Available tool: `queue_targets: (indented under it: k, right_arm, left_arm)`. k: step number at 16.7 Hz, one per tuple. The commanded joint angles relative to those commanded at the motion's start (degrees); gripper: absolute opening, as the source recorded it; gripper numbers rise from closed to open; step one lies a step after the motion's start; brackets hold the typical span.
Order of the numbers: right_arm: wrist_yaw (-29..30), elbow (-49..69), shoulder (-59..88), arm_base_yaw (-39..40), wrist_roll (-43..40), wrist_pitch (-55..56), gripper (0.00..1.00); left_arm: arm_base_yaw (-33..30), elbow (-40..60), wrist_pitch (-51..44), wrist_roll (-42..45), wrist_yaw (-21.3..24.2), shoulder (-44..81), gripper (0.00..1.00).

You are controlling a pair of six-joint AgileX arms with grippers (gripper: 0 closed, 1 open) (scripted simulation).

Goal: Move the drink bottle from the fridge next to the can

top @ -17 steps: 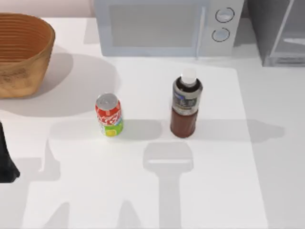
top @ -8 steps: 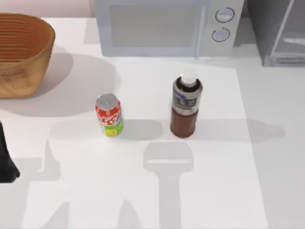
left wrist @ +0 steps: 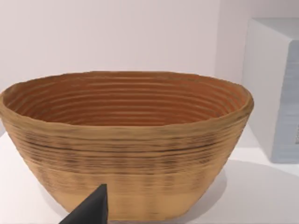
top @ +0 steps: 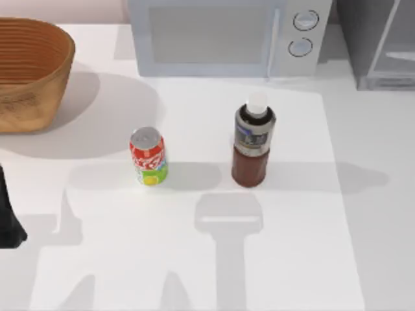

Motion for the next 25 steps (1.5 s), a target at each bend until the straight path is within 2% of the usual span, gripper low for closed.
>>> queue_targets:
  k: [6, 10, 13, 20, 22, 25]
  right_arm:
    - [4.11, -0.66, 0.22, 18.73, 32.39, 25.68, 1.0]
    - [6.32, -1.0, 0.13, 29.12, 47.89, 39.78, 1.0]
    - [7.2, -1.17, -0.06, 33.48, 53.24, 45.01, 1.0]
    - [7.98, -1.89, -0.58, 34.01, 54.46, 46.17, 1.0]
    - [10.94, -3.09, -1.23, 36.94, 57.2, 47.52, 1.0]
    - [18.45, -6.17, -2.89, 45.86, 63.87, 50.99, 1.0]
  left_arm:
    - [0.0, 0.0, 0.0, 0.0, 0.0, 0.0, 1.0]
    - [0.0, 0.0, 0.0, 0.0, 0.0, 0.0, 1.0]
    - [0.0, 0.0, 0.0, 0.0, 0.0, 0.0, 1.0]
    - [0.0, 0.0, 0.0, 0.0, 0.0, 0.0, 1.0]
    - [0.0, 0.0, 0.0, 0.0, 0.0, 0.0, 1.0]
    - [0.0, 0.0, 0.0, 0.0, 0.0, 0.0, 1.0]
